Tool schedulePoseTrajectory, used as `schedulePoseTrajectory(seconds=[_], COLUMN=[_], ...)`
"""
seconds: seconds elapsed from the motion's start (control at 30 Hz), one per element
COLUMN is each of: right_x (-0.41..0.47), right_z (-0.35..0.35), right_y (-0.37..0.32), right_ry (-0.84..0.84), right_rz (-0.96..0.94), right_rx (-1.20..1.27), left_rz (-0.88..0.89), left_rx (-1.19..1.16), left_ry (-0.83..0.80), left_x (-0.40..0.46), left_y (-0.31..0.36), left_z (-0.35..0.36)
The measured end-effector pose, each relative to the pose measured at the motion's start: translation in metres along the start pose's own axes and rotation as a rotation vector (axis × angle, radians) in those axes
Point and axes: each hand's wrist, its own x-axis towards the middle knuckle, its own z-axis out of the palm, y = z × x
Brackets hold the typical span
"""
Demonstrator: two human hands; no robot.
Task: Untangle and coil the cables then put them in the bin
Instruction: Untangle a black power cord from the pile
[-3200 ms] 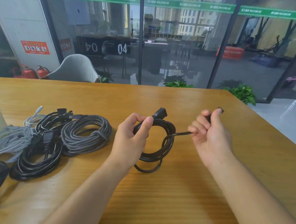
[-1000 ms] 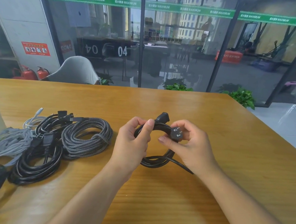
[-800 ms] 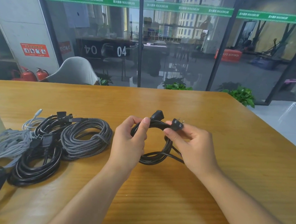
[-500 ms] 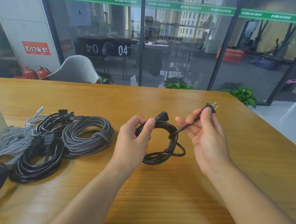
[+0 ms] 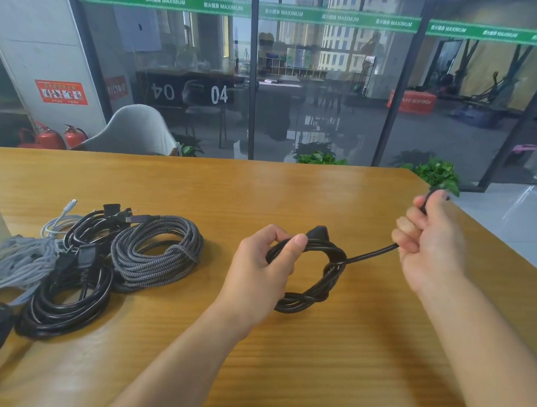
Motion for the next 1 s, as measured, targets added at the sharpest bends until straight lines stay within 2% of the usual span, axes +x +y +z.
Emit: schedulePoseTrajectory(seconds=[0.1, 0.23, 0.5, 0.6, 0.8, 0.87, 1.0], right_x=[-0.001, -0.001, -0.012, -0.015, -0.021, -0.025, -0.028], right_z=[0.0, 0.0, 0.002, 0.002, 0.007, 0.009, 0.01], right_y=[0.016, 0.031, 0.04, 0.041, 0.039, 0.037, 0.032], right_ry=[-0.125, -0.174, -0.224, -0.309, -0.766, -0.888, -0.937], right_rz=[0.062, 0.082, -0.16, -0.197, 0.157, 0.202, 0.157], right_rx=[-0.216, -0.406, -0.896, -1.055, -0.921, -0.891, -0.874], left_rz=[-0.022, -0.022, 0.008, 0.019, 0.067, 0.073, 0.117], left_rx=[0.012, -0.018, -0.112, -0.113, -0.138, -0.134, -0.049], left_ry=[0.029, 0.019, 0.022, 0.027, 0.056, 0.046, 0.042], left_x=[0.0, 0.003, 0.002, 0.001, 0.001, 0.002, 0.002], left_y=[-0.003, -0.003, 0.003, 0.005, 0.009, 0.008, 0.005], left_z=[-0.013, -0.017, -0.017, -0.016, -0.02, -0.019, -0.018])
